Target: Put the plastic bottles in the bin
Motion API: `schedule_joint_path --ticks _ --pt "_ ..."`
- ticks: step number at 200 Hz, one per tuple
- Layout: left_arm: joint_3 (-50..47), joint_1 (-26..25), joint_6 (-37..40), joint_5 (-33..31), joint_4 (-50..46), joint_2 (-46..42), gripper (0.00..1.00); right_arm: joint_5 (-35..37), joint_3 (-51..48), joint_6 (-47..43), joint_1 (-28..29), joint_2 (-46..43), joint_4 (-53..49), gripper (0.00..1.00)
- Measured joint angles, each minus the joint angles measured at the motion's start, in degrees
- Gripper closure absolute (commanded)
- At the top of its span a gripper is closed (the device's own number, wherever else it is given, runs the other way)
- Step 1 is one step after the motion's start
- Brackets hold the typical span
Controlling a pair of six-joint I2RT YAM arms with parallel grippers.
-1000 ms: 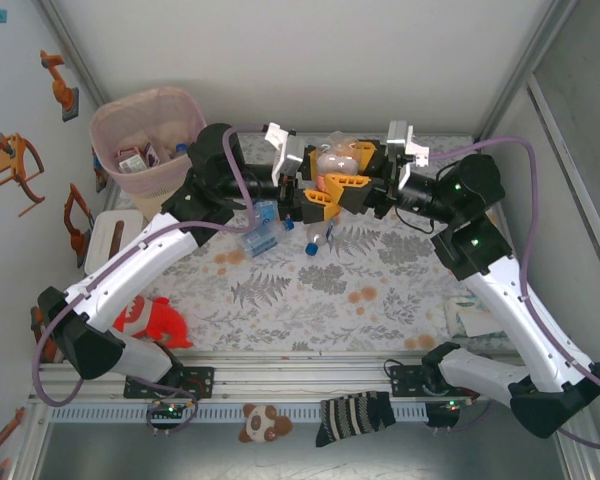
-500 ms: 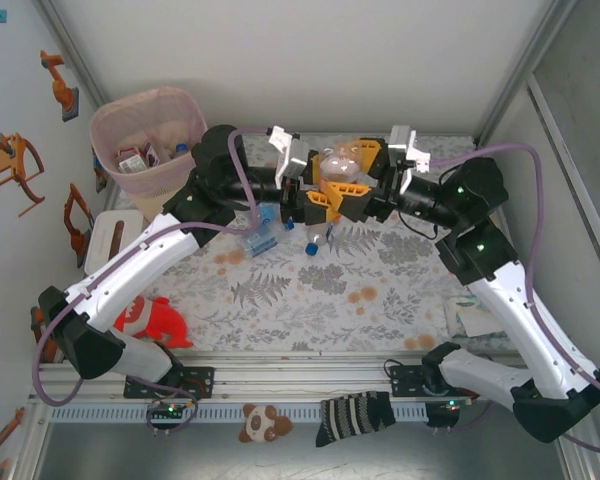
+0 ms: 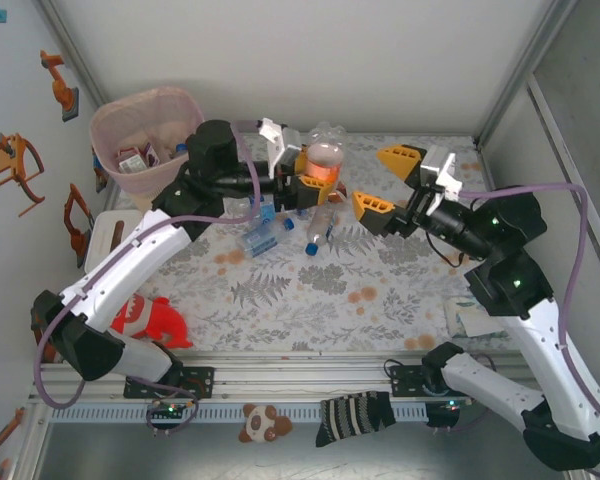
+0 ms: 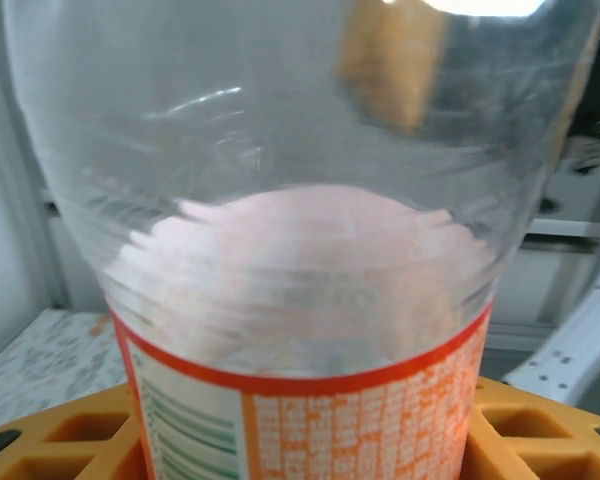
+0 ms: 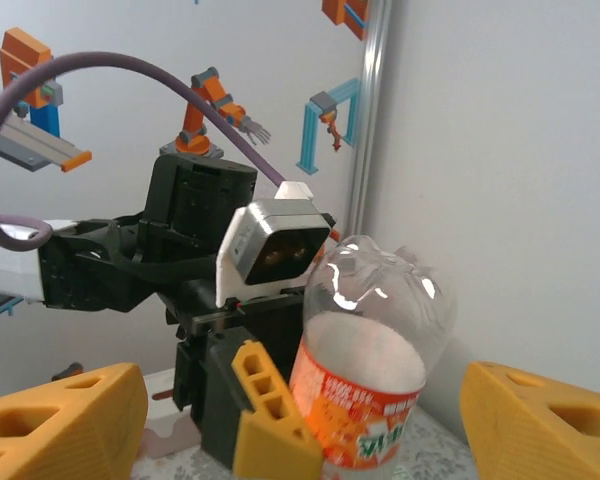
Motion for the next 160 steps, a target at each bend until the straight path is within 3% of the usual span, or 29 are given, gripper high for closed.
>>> schedule_joint_path --ticks 41,89,160 --pt "2.9 6.5 1.6 -11.0 -7.9 -1.8 0.55 1.6 -0.4 -1.1 0.0 0.1 -1.7 0.19" --pt "5.2 18.5 0.3 -20.7 -13.7 -2.8 0.57 1.9 -0.4 -1.2 0.0 2.5 -1.9 0.19" --pt "7.7 34.7 -7.0 -23.9 -15.6 0.7 0.58 1.9 -0.4 -0.9 0.0 3.7 -1.9 0.2"
